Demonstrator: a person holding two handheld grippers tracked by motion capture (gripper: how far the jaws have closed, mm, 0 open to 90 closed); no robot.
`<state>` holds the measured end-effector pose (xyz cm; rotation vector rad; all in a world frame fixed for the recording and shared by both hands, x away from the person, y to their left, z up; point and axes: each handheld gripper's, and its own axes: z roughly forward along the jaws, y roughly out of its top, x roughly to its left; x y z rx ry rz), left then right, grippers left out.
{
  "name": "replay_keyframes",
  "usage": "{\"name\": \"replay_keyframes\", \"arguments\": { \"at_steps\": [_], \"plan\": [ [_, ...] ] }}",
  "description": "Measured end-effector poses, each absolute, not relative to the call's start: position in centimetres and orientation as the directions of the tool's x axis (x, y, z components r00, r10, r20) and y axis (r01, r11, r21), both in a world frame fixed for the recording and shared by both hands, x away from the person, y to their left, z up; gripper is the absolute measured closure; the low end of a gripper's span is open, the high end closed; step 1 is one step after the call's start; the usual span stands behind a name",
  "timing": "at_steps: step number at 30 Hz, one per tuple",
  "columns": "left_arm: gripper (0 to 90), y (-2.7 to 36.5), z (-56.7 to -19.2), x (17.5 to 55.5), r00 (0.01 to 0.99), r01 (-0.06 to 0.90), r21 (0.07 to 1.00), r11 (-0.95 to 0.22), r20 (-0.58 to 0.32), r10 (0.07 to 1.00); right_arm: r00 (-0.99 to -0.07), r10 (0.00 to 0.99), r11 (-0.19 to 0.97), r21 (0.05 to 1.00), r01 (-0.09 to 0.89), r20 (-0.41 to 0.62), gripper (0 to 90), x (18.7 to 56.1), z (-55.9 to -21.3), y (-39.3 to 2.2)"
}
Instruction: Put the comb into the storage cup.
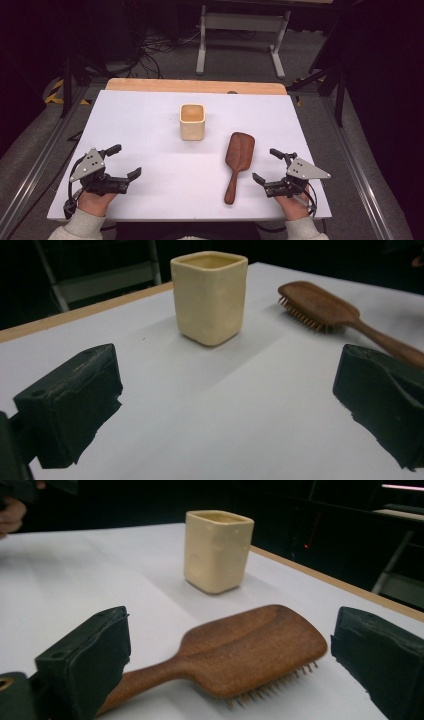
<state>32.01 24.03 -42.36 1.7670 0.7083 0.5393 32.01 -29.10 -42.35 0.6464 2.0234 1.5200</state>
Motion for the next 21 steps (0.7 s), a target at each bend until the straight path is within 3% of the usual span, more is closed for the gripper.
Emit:
{"name": "replay_keyframes", "arguments": {
  "at_steps": [21],
  "plan": [
    [2.4,24.6,-42.2,32.0,0.703,0.216,0.954,-0.206,-0.006,0.711,-0.794,0.598,0.293,0.952,0.091,-0.108,4.3,33.0,-41.4,-27.0]
  ]
}}
